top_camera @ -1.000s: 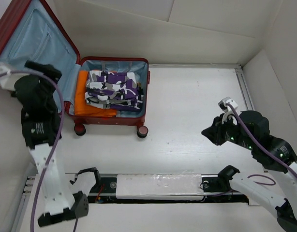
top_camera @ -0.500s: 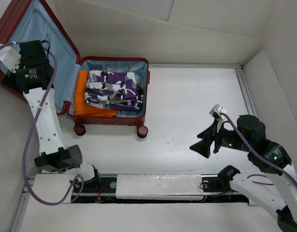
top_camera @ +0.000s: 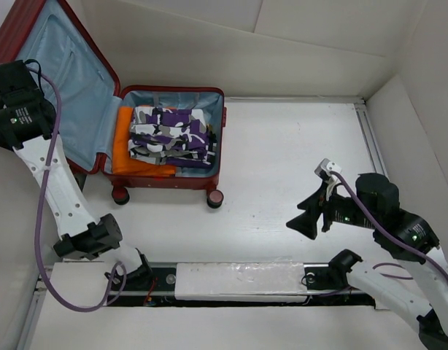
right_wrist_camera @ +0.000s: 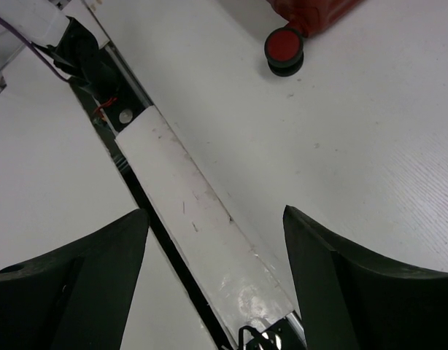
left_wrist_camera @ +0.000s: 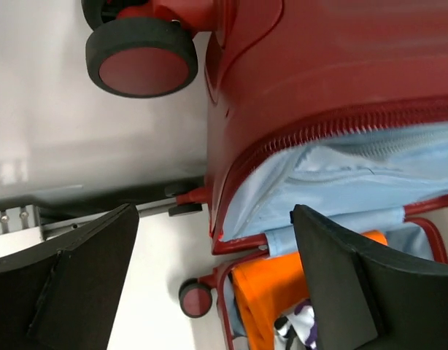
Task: Pack the luggage
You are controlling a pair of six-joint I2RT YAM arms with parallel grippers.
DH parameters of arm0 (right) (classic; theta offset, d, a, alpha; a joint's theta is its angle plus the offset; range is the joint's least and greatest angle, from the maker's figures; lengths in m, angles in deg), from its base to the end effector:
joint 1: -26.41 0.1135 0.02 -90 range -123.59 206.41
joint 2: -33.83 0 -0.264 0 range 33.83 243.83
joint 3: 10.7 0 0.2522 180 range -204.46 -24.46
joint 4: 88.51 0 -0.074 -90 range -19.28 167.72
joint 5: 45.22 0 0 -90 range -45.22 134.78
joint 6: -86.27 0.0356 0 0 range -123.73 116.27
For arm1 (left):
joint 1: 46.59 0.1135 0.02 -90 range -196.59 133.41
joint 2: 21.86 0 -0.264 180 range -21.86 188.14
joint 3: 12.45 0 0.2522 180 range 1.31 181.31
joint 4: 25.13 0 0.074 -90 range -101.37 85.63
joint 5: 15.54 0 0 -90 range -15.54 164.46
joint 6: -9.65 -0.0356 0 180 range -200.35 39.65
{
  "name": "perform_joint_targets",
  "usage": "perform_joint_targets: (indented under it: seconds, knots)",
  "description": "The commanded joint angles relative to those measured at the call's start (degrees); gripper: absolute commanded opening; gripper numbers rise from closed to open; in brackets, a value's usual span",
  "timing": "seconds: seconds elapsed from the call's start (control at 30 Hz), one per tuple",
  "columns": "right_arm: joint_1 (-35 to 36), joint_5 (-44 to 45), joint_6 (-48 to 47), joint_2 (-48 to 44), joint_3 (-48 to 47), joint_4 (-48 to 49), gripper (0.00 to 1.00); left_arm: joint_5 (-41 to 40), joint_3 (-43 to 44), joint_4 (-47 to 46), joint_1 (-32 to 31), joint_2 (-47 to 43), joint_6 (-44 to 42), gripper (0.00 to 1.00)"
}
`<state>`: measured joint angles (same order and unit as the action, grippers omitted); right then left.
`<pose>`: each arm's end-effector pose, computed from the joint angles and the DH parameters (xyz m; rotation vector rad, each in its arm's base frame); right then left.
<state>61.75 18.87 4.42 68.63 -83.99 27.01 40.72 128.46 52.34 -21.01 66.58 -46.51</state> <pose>0.0692 0.0682 0.3747 -0.7802 1.9529 0.9268 0.2263 0.1302 0.5336 -1.2780 1.4887 0.4943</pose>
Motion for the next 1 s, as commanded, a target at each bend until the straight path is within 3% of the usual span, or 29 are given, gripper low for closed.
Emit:
perform_joint_targets:
  seconds: [0.0,0.13,0.17,0.27,0.3,0.33,0.4,0.5,0.53,0.6,0.63,0.73,0.77,0.8,0.93,0.97]
  knots:
    - [0.44,0.16,-1.02,0.35,-2.17,0.89,0.8,-2.04,1.86,0.9,0.26,2.78,-0.27,0.82]
    - [0.97,1.91,-1.02,0.96,-1.64,0.89,0.79,-3.08,1.87,0.9,0.26,3.4,0.25,0.67]
    - [0.97,2.44,-1.02,0.96,-1.64,0.89,0.79,-3.09,1.87,0.9,0.26,4.01,0.26,0.51]
    - [0.97,2.97,-1.02,0.96,-0.94,0.89,0.79,-1.86,2.65,0.37,0.87,4.54,0.26,0.32]
    - [0.97,3.58,-1.02,0.96,-0.33,0.89,0.79,-1.25,2.66,0.37,0.87,5.24,0.26,0.07]
    - [0.97,4.11,-1.02,0.96,-0.33,0.1,0.79,-1.24,3.27,0.37,0.87,5.25,0.26,0.0]
    - [0.97,4.98,-1.02,0.27,0.2,-0.43,0.79,-0.55,3.28,-0.85,-1.05,5.25,-0.27,0.0]
    - [0.97,5.7,-1.02,-0.27,0.72,-0.43,0.79,0.51,-3.81,-5.4,-7.27,2.97,-0.27,0.0]
    - [0.97,5.17,-0.5,-0.27,1.25,0.87,0.79,-0.01,-7.67,-8.3,-15.83,-0.52,-0.27,0.0]
    - [0.97,4.47,0.11,0.52,2.13,1.67,0.78,-3.16,-19.36,-14.88,-26.85,-4.23,-0.37,0.0]
    - [0.97,3.94,0.12,1.22,2.74,1.68,0.78,-2.66,-22.97,-16.84,-37.17,-7.46,0.34,0.0]
    - [0.97,3.94,0.65,1.75,3.28,3.69,0.78,1.99,-35.98,-24.72,-50.68,-12.84,2.88,0.0]
    - [0.97,3.94,0.65,1.76,3.8,4.22,0.78,3.92,-38.88,-26.94,-57.85,-16.6,2.89,0.0]
    - [0.97,3.94,0.65,2.36,3.8,4.22,0.78,6.29,-44.04,-28.7,-60.62,-18.38,2.89,0.0]
    - [0.97,3.94,1.17,3.07,4.33,5.54,0.77,27.43,-52.88,-33.91,-68.98,-24.19,1.41,0.52]
    - [0.97,3.94,1.17,3.6,4.33,5.54,0.77,30.54,-53.41,-33.91,-70.65,-24.2,1.4,0.62]
